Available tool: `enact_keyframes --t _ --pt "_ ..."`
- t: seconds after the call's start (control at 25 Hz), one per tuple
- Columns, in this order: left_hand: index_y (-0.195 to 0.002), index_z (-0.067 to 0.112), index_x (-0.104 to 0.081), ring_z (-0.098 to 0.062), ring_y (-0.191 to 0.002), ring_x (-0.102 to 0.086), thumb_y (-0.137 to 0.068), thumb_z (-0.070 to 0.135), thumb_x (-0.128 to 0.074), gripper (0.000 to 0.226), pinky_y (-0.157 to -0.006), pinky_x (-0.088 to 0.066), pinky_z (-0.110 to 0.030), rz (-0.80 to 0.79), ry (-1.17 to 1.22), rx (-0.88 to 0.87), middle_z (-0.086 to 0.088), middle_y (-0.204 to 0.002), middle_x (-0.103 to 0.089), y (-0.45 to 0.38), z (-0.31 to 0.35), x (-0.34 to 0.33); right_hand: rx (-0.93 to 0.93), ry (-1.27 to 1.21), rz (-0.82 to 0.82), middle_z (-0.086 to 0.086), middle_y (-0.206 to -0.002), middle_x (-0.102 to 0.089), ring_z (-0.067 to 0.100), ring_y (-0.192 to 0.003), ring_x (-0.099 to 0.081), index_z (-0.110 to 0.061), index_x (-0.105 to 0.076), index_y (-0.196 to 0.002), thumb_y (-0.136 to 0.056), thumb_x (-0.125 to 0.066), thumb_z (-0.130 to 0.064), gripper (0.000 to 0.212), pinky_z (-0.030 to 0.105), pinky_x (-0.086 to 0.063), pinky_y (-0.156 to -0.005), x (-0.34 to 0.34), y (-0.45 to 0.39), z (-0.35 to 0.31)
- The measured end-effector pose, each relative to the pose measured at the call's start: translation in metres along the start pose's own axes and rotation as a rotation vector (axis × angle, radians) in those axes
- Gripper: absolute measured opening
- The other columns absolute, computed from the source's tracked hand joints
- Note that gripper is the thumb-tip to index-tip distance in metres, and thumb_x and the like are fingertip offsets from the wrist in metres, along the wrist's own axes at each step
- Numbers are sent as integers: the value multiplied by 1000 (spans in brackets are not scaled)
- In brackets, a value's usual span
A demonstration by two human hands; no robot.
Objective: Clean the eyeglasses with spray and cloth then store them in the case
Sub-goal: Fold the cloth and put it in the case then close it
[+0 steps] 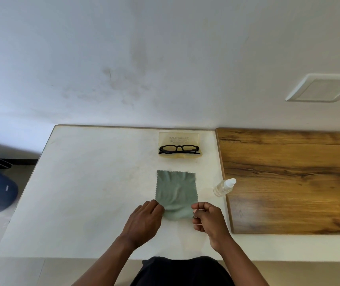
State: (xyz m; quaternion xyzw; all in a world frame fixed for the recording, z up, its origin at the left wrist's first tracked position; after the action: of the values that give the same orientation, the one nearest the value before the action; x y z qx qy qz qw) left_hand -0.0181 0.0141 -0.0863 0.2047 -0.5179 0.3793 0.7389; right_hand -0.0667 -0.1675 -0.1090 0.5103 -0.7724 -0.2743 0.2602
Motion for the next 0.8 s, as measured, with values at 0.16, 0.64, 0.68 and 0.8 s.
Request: enact_keyframes --t 0.16,0.64,0.68,0.8 --pt "-77 13 -58 -21 -57 -56 -67 8 -79 23 -44 -44 -22 20 59 86 0 -68 -60 -6 -3 0 -5 -3 -13 3 -73 -61 15 -59 -53 -11 -68 -79 -86 -39 5 33 26 -48 -52 2 -2 -4" --pt "-84 24 -57 -1 -61 -50 -83 -3 -56 27 -61 -38 -7 49 557 400 9 -87 -60 -20 -31 -10 146 118 84 -7 -81 -66 13 -74 -57 -25 -68 -77 -71 -68 7 32 29 -45 -68 10 -14 -13" --pt "-81 27 -56 -3 -58 -49 -84 -1 -58 28 -58 -39 -8 50 607 443 10 -86 -61 -22 -33 -11 150 113 86 -8 -80 -65 13 -74 -57 -24 -68 -77 -71 -69 5 30 29 -45 -68 10 -15 -13" --pt "-76 26 -58 -4 -58 -48 -83 2 -62 25 -57 -39 -10 80 704 528 7 -82 -63 -26 -36 -13 175 103 90 -8 -73 -64 11 -71 -57 -24 -68 -74 -75 -72 -5 19 28 -45 -67 9 -19 -18"
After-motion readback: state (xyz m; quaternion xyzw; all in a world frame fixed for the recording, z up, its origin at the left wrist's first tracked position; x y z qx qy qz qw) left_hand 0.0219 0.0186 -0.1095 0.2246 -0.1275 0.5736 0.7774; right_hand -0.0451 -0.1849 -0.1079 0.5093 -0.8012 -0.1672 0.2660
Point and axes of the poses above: each hand's wrist, its own y-axis away from the middle knuckle, its own x-axis out of the back of the hand, z = x × y, the point moved 5 cm from there along -y, towards the middle knuckle
